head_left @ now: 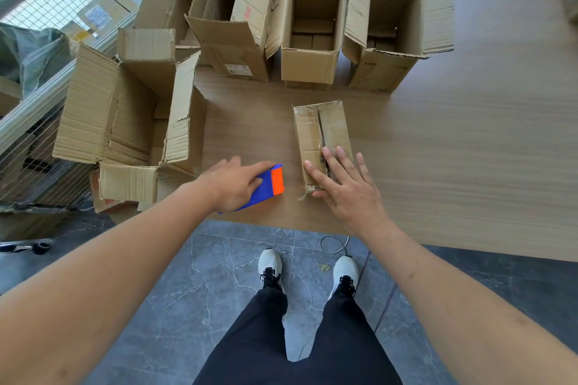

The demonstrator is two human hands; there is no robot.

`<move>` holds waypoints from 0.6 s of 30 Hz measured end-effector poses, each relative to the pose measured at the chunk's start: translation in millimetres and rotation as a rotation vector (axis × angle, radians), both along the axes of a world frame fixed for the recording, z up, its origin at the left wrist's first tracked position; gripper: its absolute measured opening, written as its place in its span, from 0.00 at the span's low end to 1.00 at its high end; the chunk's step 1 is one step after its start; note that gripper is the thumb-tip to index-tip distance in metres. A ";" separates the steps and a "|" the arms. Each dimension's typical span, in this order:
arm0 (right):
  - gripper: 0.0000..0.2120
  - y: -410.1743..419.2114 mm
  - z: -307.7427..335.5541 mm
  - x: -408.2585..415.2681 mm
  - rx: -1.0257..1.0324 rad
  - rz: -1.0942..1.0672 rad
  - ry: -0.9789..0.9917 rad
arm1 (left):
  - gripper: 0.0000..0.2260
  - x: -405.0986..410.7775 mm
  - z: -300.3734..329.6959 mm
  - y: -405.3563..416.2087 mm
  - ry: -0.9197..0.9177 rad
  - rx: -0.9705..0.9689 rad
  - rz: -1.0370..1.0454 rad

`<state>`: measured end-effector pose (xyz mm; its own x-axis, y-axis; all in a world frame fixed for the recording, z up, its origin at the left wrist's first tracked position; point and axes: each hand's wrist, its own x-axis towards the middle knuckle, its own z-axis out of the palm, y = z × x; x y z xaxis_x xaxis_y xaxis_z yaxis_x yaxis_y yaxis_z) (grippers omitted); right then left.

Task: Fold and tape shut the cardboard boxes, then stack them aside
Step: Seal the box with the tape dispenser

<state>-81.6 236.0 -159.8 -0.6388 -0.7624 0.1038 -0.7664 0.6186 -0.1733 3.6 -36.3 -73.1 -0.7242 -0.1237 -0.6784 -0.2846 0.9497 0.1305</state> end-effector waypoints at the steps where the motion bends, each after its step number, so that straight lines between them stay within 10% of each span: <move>1: 0.26 -1.3 0.9 1.4 -0.013 -0.005 -0.016 | 0.22 1.3 0.0 1.8 0.060 0.007 0.011; 18: 0.25 -49.0 -11.4 32.3 0.000 -0.262 0.179 | 0.33 12.1 -35.9 27.8 0.372 0.029 0.214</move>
<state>-49.3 187.0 -171.2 -0.7849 -0.5744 0.2326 -0.5994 0.7989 -0.0499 15.7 -8.6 -109.0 -0.8801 -0.2825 -0.3816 -0.4033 0.8689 0.2869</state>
